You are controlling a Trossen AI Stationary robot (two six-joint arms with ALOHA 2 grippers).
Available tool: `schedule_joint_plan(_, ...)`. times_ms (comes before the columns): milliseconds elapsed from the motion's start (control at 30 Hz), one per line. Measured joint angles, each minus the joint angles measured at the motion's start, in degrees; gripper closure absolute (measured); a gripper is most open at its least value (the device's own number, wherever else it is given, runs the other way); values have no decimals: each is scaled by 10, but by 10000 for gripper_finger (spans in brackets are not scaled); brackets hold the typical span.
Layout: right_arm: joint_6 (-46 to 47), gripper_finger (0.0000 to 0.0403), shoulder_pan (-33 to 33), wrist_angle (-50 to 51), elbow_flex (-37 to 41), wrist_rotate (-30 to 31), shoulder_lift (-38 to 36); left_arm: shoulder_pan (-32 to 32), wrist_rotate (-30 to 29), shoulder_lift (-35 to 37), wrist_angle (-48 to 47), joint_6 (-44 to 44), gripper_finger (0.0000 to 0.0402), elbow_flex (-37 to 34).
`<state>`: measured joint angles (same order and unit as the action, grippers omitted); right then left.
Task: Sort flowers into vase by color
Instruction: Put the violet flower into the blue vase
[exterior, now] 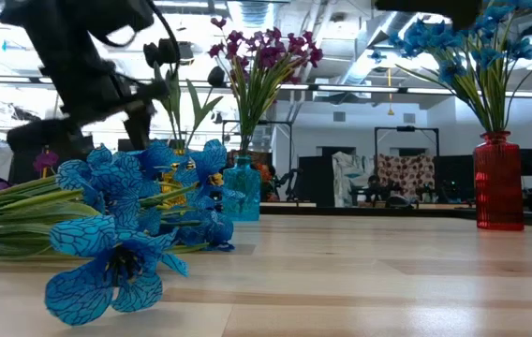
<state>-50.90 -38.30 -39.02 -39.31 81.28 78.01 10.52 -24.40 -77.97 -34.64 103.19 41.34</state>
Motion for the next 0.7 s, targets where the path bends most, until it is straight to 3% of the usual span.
schedule_joint_plan(200, 12, 211, -39, 3, 55, 29, -35, -38, 28, -46, 5, 73, 166, 0)
schedule_joint_plan(467, 95, 211, -66, 19, 93, 29, -77, -98, 14, -56, 10, 90, 166, 0)
schedule_joint_plan(700, 142, 211, -68, 61, 97, 28, -79, -150, 36, -56, 11, 90, 166, 0)
